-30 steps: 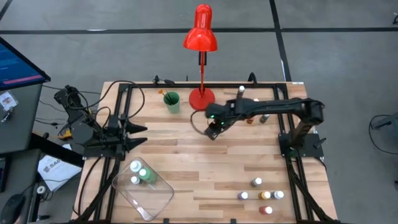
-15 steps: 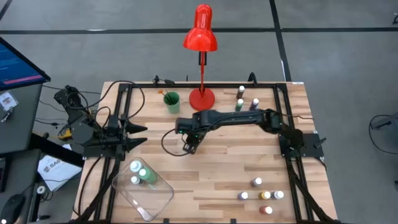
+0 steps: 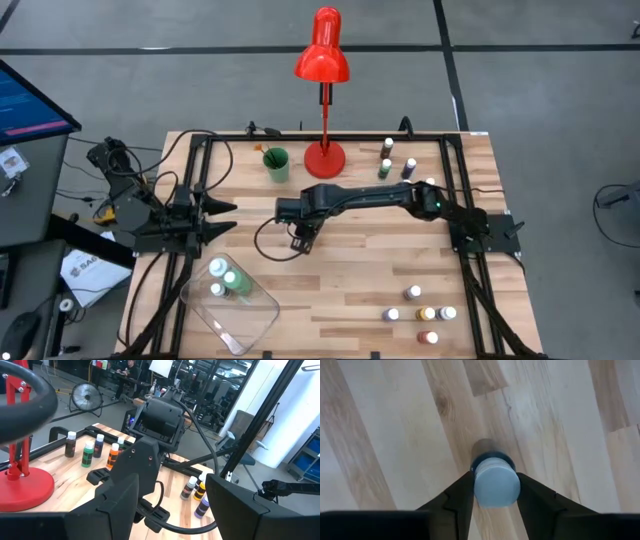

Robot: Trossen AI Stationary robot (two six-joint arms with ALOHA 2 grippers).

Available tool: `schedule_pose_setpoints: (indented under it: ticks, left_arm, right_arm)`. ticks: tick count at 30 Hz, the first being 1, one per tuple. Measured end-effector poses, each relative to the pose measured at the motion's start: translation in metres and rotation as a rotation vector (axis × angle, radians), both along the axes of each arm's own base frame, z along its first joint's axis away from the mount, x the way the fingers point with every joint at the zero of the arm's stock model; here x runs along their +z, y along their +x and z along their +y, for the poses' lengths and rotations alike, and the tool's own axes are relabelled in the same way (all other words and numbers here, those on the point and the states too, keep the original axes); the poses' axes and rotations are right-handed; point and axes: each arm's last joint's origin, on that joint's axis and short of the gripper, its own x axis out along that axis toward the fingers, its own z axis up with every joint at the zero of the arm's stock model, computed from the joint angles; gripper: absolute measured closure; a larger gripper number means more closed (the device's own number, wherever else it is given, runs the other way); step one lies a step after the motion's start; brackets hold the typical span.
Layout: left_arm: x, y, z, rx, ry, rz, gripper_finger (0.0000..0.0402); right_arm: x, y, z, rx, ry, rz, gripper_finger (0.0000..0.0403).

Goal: Pick & Place Paint Supplies
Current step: Move the black coloring bottle to the center of the table, then move the green coloring bottle to the center of the table

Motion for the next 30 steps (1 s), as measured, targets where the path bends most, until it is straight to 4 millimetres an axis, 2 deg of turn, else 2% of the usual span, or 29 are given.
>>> schedule_pose_setpoints:
  ticks: [11,13,16,19,23,25,30]
  left_arm:
    - [0.000,0.000,0.000,0.004,0.001,0.000,0.0179]
    - [0.000,0.000,0.000,0.004,0.001,0.000,0.0179]
    - [0.000,0.000,0.000,0.003,0.001,0.000,0.0179]
    - [0.000,0.000,0.000,0.003,0.001,0.000,0.0179]
    - [0.000,0.000,0.000,0.003,0.001,0.000,0.0179]
    - [0.000,0.000,0.000,0.003,0.001,0.000,0.0179]
    - [0.000,0.000,0.000,0.003,-0.001,0.000,0.0179]
  right_arm:
    - [0.002,0.000,-0.001,0.031,-0.009,-0.004,0.0192]
    - [0.016,-0.005,-0.002,0.041,-0.012,0.003,0.0182]
    - [0.053,-0.018,-0.007,0.044,-0.017,-0.054,0.0174]
    - [0.081,-0.037,-0.021,-0.007,-0.095,-0.051,0.0173]
    - [0.100,-0.064,-0.052,-0.134,-0.166,0.053,0.0172]
    - [0.104,-0.074,-0.069,-0.181,-0.173,0.105,0.0170]
    - [0.094,-0.086,-0.106,-0.233,-0.182,0.169,0.0163]
